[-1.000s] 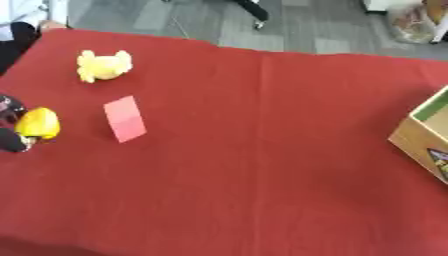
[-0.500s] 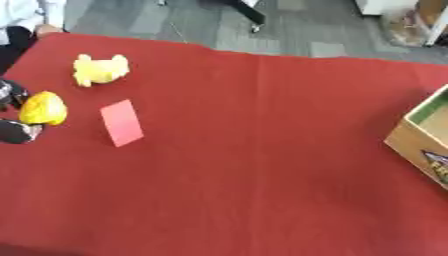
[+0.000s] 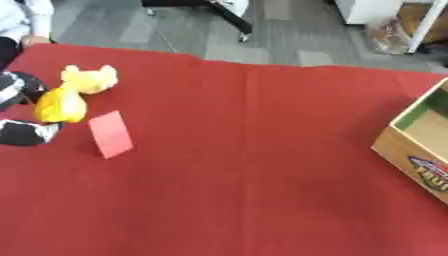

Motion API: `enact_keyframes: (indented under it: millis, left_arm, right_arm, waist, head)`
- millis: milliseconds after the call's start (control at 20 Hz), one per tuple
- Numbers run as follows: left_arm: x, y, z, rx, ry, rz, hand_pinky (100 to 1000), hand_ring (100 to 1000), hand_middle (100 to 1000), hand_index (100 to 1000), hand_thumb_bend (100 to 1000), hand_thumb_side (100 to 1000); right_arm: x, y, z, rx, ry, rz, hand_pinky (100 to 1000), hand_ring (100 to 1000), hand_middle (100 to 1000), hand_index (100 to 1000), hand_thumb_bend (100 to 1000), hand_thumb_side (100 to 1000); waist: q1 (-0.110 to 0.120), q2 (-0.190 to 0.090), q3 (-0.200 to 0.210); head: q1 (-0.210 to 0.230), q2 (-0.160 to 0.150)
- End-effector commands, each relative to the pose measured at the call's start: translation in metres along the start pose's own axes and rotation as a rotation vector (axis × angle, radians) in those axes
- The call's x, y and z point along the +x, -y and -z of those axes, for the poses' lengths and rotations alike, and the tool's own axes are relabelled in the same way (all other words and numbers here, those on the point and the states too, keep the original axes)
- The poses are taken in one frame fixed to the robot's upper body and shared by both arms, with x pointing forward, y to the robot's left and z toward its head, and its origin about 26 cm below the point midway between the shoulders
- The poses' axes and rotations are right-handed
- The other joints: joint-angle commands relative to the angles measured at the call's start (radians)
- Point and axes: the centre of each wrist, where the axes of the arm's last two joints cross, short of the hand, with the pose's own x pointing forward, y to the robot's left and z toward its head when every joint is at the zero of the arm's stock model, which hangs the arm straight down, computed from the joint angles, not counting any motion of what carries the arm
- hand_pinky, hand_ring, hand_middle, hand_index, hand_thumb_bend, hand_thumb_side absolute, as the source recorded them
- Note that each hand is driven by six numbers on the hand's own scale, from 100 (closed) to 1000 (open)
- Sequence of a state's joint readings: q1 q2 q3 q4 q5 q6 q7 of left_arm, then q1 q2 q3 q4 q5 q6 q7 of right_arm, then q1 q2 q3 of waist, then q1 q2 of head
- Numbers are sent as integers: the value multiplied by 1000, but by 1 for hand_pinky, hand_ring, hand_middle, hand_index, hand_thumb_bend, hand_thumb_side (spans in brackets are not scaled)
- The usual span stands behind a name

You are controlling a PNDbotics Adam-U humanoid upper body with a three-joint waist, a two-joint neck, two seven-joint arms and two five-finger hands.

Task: Pick up the objects with one hand, pass them to the other hand, and then place them into the box on the other side of the table.

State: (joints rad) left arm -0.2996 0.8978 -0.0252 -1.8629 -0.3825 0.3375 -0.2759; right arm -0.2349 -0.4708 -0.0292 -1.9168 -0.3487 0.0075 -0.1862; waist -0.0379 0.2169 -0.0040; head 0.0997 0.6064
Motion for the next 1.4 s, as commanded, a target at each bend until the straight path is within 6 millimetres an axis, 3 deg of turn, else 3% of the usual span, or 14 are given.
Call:
enact_keyframes:
  millis: [50,450,850,1400]
  left_arm:
    - [21,-10,-1,39,96,-18,747,666,608,506,100,100]
    - [54,0,7,40,254,-125,754,644,589,503,100,100]
    - [77,24,19,57,387,-259,759,626,573,509,100,128]
    - [106,65,32,23,481,-343,761,611,555,505,100,151]
  right_arm:
    - [16,1,7,33,52,-17,863,760,890,927,100,573]
    - [42,-8,19,142,124,-53,861,765,886,925,100,528]
    - [72,-23,43,391,192,-199,859,776,886,919,100,501]
    - [98,-70,61,767,222,-379,852,789,882,916,100,542]
  waist:
    - [1,-22,-3]
    - [-2,-27,-15]
    - [-10,-35,-28]
    - [-26,-47,-42]
  head:
    - [-11,-16]
    - [-36,-8]
    - [-53,9]
    - [-67,24]
